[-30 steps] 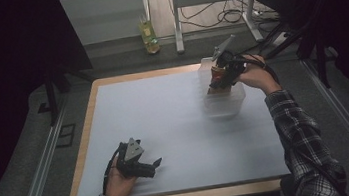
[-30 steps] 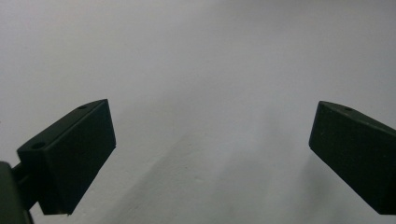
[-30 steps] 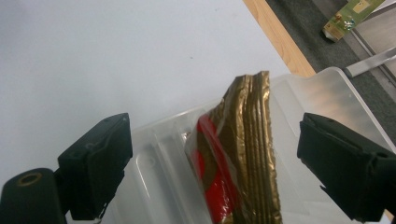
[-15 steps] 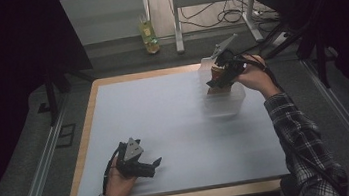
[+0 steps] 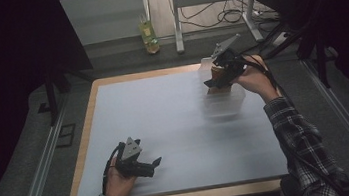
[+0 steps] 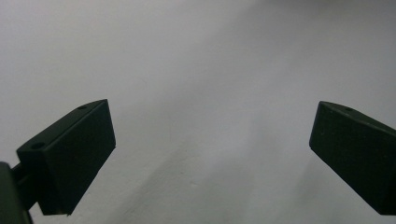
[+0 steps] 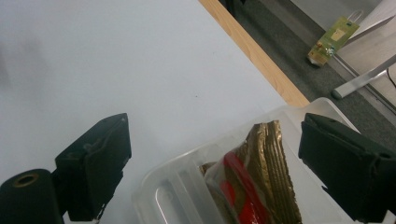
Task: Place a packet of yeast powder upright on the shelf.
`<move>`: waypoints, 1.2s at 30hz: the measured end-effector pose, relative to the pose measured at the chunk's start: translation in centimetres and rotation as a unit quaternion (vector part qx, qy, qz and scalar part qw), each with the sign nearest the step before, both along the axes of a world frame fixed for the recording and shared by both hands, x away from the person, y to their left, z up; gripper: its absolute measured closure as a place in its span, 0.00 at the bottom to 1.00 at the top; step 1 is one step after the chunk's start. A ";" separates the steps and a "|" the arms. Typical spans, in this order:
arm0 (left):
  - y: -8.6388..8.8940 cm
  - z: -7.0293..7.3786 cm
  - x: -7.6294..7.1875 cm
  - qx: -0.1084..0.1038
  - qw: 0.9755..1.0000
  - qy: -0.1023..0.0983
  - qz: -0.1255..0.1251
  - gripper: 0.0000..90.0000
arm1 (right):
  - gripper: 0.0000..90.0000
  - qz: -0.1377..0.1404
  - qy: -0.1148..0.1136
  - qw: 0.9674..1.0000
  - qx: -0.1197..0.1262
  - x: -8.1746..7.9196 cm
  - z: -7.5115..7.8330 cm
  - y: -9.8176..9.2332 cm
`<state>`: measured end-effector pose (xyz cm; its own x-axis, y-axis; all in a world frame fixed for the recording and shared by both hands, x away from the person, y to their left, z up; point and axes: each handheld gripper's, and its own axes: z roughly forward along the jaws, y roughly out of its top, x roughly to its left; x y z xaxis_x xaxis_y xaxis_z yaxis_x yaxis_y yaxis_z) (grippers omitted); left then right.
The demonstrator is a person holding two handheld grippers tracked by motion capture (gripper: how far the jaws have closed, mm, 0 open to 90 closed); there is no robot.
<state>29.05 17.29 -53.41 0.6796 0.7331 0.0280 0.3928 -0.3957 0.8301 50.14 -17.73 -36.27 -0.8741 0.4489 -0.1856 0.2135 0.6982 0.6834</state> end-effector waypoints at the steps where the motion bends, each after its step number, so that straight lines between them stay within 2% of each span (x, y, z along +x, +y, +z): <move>1: 0.0 0.0 0.0 -0.003 1.000 -0.001 -0.001 0.00 | 0.11 0.001 -0.001 1.000 0.004 -0.1 0.0 0.0; 17: 0.0 0.0 0.0 0.003 1.000 -0.005 0.001 0.00 | 0.10 -0.006 -0.004 1.000 0.018 -1.2 0.3 0.0; 21: 0.0 0.0 -0.1 0.004 1.000 -0.006 0.001 0.00 | 0.09 -0.008 -0.008 1.000 0.028 -1.8 0.8 -0.1; 27: 0.0 0.0 -0.1 0.004 1.000 -0.008 0.000 0.00 | 0.08 -0.009 -0.011 0.999 0.030 -2.5 1.1 -0.3; 36: -0.2 0.0 -0.1 0.009 1.000 -0.008 -0.003 0.00 | 0.06 -0.007 -0.003 0.999 0.037 -4.1 1.2 -0.1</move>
